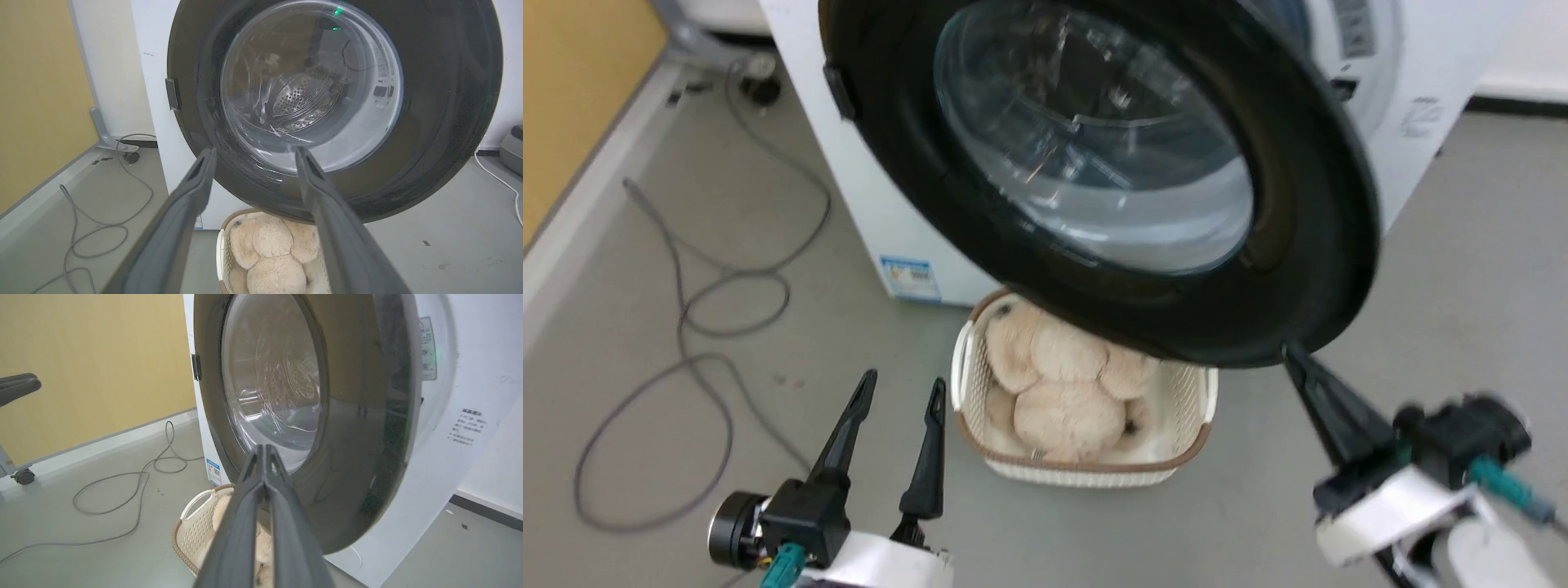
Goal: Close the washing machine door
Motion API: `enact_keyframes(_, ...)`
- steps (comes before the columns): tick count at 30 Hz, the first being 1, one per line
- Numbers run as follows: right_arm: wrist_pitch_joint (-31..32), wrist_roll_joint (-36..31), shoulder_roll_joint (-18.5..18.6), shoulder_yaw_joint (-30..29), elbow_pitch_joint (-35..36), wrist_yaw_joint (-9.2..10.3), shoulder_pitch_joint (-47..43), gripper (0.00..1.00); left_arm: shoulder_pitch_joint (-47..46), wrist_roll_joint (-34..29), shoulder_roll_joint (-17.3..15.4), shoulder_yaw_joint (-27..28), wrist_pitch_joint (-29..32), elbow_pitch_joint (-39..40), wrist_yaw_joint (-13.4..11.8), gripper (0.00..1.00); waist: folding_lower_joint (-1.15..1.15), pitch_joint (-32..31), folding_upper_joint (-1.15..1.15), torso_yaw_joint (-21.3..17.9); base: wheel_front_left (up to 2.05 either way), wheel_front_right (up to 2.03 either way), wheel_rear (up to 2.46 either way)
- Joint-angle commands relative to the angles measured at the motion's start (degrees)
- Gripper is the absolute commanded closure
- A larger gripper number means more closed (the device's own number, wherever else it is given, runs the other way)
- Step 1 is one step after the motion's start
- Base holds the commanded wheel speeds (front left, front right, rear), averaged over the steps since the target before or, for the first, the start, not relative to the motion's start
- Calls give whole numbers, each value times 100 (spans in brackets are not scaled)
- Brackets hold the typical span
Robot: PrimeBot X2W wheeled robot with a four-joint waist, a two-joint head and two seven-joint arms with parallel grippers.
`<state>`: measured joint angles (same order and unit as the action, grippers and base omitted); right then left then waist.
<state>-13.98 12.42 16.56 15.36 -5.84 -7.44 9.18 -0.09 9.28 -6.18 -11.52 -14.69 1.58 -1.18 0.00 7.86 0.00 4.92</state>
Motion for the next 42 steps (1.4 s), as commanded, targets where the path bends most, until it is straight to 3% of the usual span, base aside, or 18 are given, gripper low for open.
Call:
enact_keyframes(1, 31, 107, 125, 70, -63, -5, 243, 100, -112, -40, 30, 35, -30, -4, 40, 0, 0, 265, 0, 152, 0, 0, 0)
enact_keyframes(7, 205, 640, 723, 329, -504, -5, 1281, 100, -387, -146, 169, 94, -30, 19, 150, 0, 0, 727, 0, 352, 0, 0, 0)
enact_keyframes(13, 399, 1401, 1171, 109, -976, -5, 2127, 100, -683, -104, 289, 60, -30, 131, 95, 0, 0, 1174, 0, 570, 0, 0, 0)
enact_keyframes(21, 669, 1831, 1649, 124, -1638, -5, 3325, 100, -928, -66, 324, 16, -30, 286, -43, 0, 0, 1647, 0, 683, 0, 0, 0)
enact_keyframes(32, 892, 2117, 1583, -67, -3002, -5, 4619, 100, -1120, -44, 329, -1, -30, 248, -147, 0, 0, 1849, 0, 718, 0, 0, 0)
enact_keyframes(42, 356, 2156, 1441, 216, -3366, -5, 4480, 100, -1040, -46, 330, -16, -30, 59, -202, 0, 0, 1421, 0, 567, 0, 0, 0)
